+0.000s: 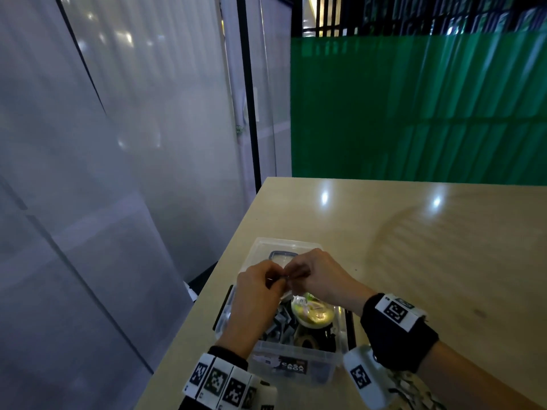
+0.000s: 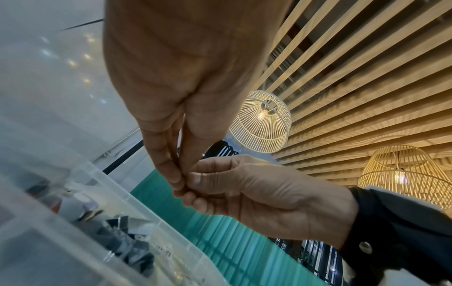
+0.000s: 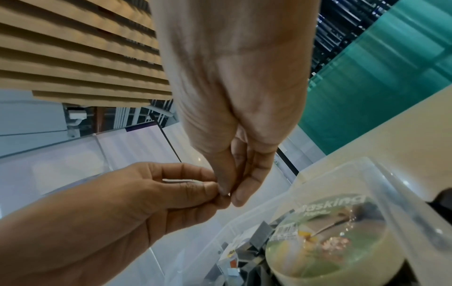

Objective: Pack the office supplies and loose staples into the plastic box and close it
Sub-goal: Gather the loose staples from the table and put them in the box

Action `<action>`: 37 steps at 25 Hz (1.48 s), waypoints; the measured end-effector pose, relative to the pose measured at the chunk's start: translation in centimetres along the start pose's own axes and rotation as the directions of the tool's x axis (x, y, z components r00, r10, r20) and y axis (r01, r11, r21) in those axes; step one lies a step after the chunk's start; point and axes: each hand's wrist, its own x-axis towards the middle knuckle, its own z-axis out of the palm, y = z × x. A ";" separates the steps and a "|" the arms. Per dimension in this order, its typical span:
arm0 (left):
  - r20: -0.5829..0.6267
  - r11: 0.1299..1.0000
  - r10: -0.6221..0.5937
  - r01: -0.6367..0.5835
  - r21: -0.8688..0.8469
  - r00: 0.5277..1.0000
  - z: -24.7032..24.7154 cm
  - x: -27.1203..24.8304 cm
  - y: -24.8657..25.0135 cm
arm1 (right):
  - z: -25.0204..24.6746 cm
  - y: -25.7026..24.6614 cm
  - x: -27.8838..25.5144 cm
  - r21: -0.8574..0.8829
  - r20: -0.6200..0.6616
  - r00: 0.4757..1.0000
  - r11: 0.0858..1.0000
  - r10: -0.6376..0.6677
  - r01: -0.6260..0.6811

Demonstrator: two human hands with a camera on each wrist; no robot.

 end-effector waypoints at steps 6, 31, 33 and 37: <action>0.025 1.000 -0.003 0.003 0.022 1.000 0.0 0.1 -0.1 | 0.4 0.5 0.1 -0.077 0.007 1.000 0.997 -0.023 0.023; 0.313 0.944 0.120 -0.206 0.258 0.942 13.0 0.2 8.7 | -12.4 6.9 -10.4 -0.148 0.056 0.990 0.981 0.133 -0.123; 0.382 0.938 0.099 -0.214 0.271 0.919 15.5 -0.7 9.2 | -13.3 8.8 -12.2 -0.161 0.091 0.978 0.971 0.190 -0.174; 0.536 0.929 -0.073 -0.139 0.344 0.841 20.0 -3.6 7.7 | -13.8 13.5 -15.9 -0.340 0.217 0.900 0.893 0.379 -0.294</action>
